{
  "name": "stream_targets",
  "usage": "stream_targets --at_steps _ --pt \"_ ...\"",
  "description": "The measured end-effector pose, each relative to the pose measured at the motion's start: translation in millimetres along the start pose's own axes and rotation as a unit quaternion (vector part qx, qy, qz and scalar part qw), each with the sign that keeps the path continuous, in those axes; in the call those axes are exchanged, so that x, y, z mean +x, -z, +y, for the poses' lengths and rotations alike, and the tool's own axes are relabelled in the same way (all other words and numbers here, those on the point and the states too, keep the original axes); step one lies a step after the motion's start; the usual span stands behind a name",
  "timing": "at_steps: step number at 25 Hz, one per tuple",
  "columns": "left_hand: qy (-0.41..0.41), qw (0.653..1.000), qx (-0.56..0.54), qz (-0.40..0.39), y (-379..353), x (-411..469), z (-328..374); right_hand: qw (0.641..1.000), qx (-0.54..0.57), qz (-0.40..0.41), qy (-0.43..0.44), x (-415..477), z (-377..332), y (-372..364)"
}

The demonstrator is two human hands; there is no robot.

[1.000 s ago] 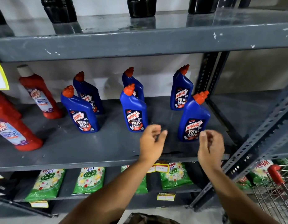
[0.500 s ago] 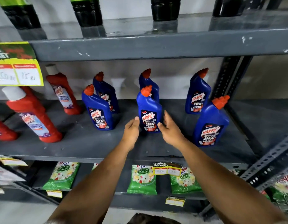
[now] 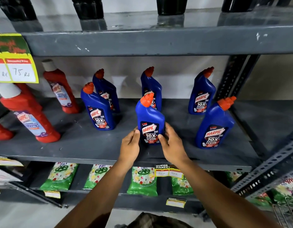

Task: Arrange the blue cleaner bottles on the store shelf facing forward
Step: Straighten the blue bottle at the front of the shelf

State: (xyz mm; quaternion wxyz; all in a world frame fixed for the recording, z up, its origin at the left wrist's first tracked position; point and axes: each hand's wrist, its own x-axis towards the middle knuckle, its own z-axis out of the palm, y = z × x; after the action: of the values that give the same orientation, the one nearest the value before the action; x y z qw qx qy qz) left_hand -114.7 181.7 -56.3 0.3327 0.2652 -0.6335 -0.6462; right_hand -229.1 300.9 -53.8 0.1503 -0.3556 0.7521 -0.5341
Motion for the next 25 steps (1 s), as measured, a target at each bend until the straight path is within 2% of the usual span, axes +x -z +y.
stream_targets --at_steps 4,6,8,9,12,14,18,22,25 --pt "0.002 1.0 -0.007 0.002 -2 -1 -1 1.0 -0.005 0.0 -0.003 -2 2 1" --pt "0.008 1.0 -0.003 0.016 0 -2 -5 0.997 -0.016 0.07 0.001 -10 4 -4" --pt "-0.001 0.997 0.034 0.064 9 -5 -9 0.99 -0.034 0.133 0.035 -19 6 -8" --pt "-0.017 0.995 0.048 0.086 17 -6 -10 0.99 -0.032 0.123 0.055 -23 6 -11" --pt "-0.056 0.987 0.044 0.147 52 -4 -8 0.996 -0.013 -0.016 0.092 -28 -2 -28" --pt "-0.078 0.978 0.046 0.189 79 5 0 0.991 -0.014 -0.078 0.109 -22 -14 -45" --pt "-0.054 0.964 0.048 0.256 129 38 16 0.986 -0.012 -0.13 0.106 10 -47 -84" --pt "0.007 0.975 0.017 0.22 156 73 30 0.989 -0.037 -0.133 0.044 51 -79 -126" --pt "0.028 0.987 -0.007 0.157 164 88 36 0.993 -0.032 -0.112 -0.028 76 -95 -153"
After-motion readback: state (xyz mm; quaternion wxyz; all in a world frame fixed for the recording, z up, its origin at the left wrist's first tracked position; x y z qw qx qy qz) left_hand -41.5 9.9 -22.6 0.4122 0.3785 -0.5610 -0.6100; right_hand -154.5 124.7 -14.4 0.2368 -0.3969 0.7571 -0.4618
